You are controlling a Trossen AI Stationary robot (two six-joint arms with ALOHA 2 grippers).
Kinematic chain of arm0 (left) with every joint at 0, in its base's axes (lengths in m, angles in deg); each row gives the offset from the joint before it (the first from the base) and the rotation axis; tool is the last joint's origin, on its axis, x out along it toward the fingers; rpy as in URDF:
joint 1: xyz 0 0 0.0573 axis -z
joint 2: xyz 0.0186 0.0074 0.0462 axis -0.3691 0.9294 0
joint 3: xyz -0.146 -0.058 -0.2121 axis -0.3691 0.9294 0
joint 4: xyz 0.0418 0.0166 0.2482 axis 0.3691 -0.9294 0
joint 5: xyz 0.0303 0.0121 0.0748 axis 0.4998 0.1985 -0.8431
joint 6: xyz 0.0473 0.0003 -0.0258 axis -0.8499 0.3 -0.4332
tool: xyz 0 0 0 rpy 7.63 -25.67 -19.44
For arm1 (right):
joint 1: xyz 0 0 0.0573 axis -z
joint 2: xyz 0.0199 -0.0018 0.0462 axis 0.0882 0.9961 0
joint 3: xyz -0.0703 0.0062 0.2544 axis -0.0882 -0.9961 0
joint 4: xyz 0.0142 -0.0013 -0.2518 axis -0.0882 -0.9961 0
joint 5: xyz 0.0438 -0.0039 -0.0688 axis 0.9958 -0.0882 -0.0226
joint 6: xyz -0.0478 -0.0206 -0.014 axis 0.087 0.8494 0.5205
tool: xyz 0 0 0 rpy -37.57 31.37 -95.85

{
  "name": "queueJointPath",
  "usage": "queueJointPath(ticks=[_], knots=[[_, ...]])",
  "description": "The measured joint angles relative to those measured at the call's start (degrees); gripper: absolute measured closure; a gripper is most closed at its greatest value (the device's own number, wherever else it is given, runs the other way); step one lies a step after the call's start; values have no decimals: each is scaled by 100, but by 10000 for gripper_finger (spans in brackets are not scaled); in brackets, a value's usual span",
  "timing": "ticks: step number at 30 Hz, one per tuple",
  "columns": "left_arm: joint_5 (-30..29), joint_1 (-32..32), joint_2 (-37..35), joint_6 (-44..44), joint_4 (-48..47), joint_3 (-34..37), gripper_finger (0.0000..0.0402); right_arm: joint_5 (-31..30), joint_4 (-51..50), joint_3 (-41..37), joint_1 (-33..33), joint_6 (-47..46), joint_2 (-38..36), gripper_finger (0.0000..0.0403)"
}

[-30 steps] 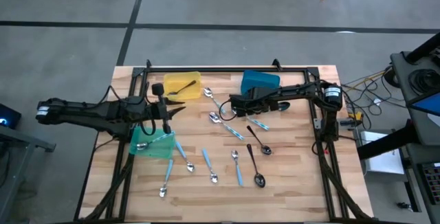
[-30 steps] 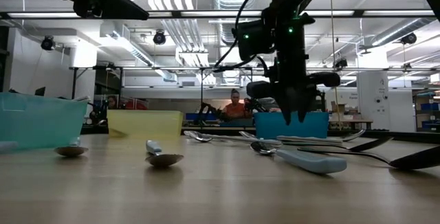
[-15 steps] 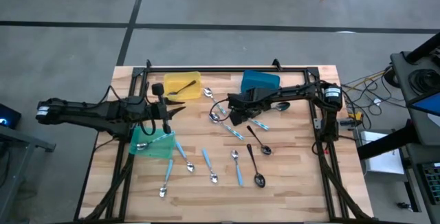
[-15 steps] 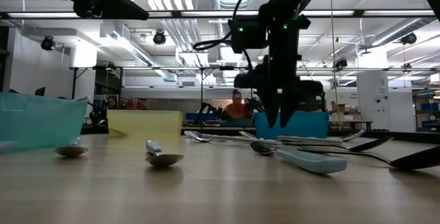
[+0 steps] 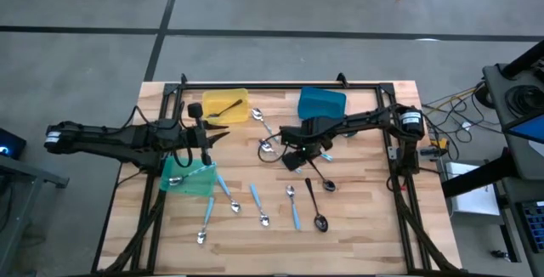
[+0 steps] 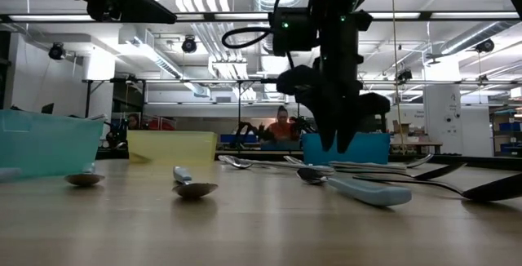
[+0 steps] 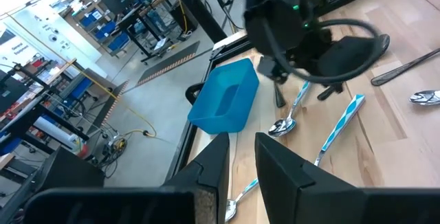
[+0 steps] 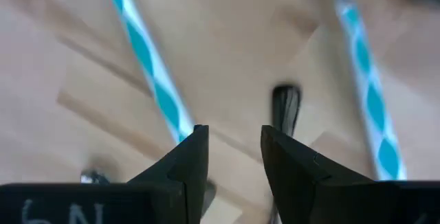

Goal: Sort silverware by color (type)
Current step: Put the blue spoon into the blue bin

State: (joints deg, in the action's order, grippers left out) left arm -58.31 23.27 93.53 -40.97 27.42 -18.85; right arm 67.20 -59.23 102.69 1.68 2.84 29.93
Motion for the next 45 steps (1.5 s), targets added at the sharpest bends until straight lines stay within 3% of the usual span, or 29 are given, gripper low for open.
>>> queueJointPath(ticks=[9, 16, 25, 39, 45], knots=[[0, 0, 0, 2, 0, 0, 349, 195, -1004, -7, -277, -331, 0, 280], [0, 0, 0, 2, 0, 0, 349, -160, -873, -24, -273, -288, 4, 280], [0, 0, 0, 3, 0, 0, 349, -110, -451, -4, -312, -261, 7, 280], [0, 0, -2, -53, 0, 0, 349, -54, -318, 1173, -445, -400, 84, 280], [0, 0, -2, 286, -2, 0, 349, 553, -322, 1515, -697, -746, 280, 280]])
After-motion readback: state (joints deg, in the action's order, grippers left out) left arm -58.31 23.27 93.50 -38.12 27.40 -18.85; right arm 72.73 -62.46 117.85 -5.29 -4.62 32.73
